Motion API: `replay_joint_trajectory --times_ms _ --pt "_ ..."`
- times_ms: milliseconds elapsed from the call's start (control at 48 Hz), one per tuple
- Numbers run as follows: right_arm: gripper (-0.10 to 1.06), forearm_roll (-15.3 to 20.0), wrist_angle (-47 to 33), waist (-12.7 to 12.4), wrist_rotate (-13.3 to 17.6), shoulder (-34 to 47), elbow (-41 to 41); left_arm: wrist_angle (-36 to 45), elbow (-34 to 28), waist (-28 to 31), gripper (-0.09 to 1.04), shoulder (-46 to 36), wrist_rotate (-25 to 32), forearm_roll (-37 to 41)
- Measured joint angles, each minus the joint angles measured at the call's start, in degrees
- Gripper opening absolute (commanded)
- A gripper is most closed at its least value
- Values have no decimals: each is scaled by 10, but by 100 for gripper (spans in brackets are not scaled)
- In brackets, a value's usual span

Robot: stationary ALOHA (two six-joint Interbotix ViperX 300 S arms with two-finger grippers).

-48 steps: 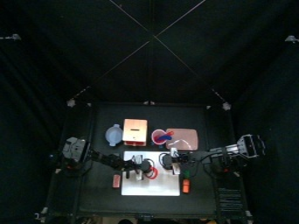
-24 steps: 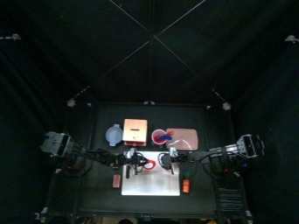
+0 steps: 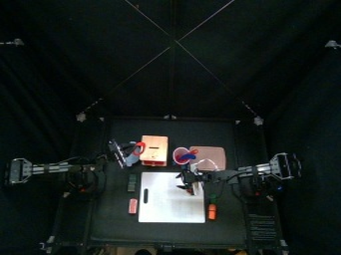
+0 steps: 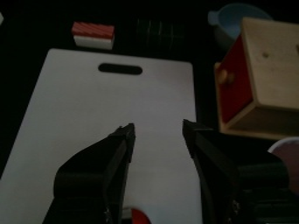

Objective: Get the cutter from the drawer then cut the dough then place the extra dough in the bowl
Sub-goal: Place the extra dough in the bowl

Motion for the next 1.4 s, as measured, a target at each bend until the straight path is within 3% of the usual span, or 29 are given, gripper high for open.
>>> replay_joint_trajectory --times_ms 104,250,333,646,896,1021,1229,1396 --pt "83 0 -7 -2 0 3 0 0 24 17 63 0 1 -25" --pt "83 0 -10 -2 1 3 0 14 28 39 91 4 2 -29" --pt "83 0 -10 -3 3 3 0 19 28 40 100 4 1 -30" --pt "83 4 -11 -3 7 12 -9 25 28 49 100 4 0 -78" --pt "83 11 -11 -3 7 29 -23 40 19 44 100 5 0 -72" --pt "83 12 -24 -2 7 29 -46 40 -4 -10 100 5 0 -36" --pt "83 15 -65 -2 8 29 -62 26 -34 -165 99 10 -1 76" --pt "83 25 -83 -7 8 35 -62 11 -34 -210 99 22 -19 84"
